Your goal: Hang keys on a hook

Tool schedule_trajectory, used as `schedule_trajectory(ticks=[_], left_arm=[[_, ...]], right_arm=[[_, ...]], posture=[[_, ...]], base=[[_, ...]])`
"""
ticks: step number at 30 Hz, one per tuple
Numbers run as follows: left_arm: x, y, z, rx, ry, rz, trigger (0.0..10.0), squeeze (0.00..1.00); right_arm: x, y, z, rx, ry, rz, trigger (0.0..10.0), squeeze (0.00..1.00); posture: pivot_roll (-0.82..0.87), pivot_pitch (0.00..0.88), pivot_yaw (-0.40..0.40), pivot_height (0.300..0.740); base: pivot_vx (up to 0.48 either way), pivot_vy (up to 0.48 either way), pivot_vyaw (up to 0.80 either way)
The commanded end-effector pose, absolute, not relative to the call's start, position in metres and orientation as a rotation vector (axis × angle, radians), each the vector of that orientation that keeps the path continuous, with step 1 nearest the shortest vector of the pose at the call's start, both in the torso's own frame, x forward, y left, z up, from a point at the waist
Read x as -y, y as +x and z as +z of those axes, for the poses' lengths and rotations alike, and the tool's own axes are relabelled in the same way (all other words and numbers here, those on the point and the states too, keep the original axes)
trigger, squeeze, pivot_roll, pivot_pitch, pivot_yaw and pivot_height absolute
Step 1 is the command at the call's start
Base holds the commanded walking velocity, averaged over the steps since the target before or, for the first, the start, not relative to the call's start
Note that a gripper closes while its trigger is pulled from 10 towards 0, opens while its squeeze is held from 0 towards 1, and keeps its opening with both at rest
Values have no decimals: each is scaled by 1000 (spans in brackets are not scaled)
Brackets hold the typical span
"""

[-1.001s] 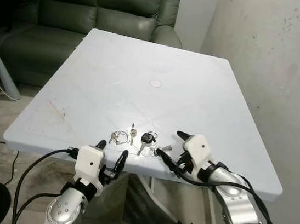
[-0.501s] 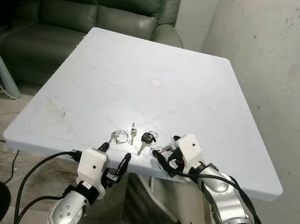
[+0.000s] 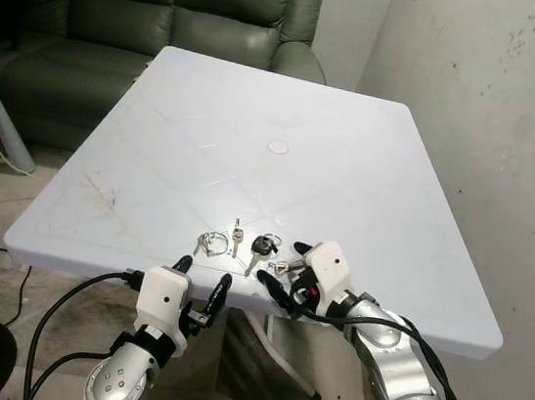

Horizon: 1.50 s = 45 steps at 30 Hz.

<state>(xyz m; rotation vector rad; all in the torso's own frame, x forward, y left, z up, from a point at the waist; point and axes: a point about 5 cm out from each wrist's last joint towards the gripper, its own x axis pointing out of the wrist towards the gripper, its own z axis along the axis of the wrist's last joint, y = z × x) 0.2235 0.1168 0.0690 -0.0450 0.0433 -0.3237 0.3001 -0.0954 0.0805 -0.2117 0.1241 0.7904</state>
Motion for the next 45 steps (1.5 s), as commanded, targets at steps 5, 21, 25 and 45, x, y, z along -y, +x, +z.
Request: schedule_trajectory(ticks=[5, 21, 25, 45], left_arm=[[-117, 224, 73, -34, -58, -309, 10000, 0], [-124, 213, 70, -48, -94, -221, 10000, 0], [-124, 210, 70, -51, -97, -214, 10000, 0], [-125, 210, 71, -54, -95, -211, 10000, 0]], right_arm=[[87, 298, 81, -127, -231, 790, 10000, 0], [83, 301, 80, -152, -265, 769, 4510, 0], [84, 304, 84, -135, -264, 749, 1255, 0], [101, 308, 81, -147, -319, 722, 0, 0]], posture=[[-36, 0, -93, 728], [14, 28, -135, 728], [18, 34, -137, 728], [10, 30, -131, 728]], base=[[0, 0, 0], [0, 0, 0], [0, 0, 0], [0, 0, 0]])
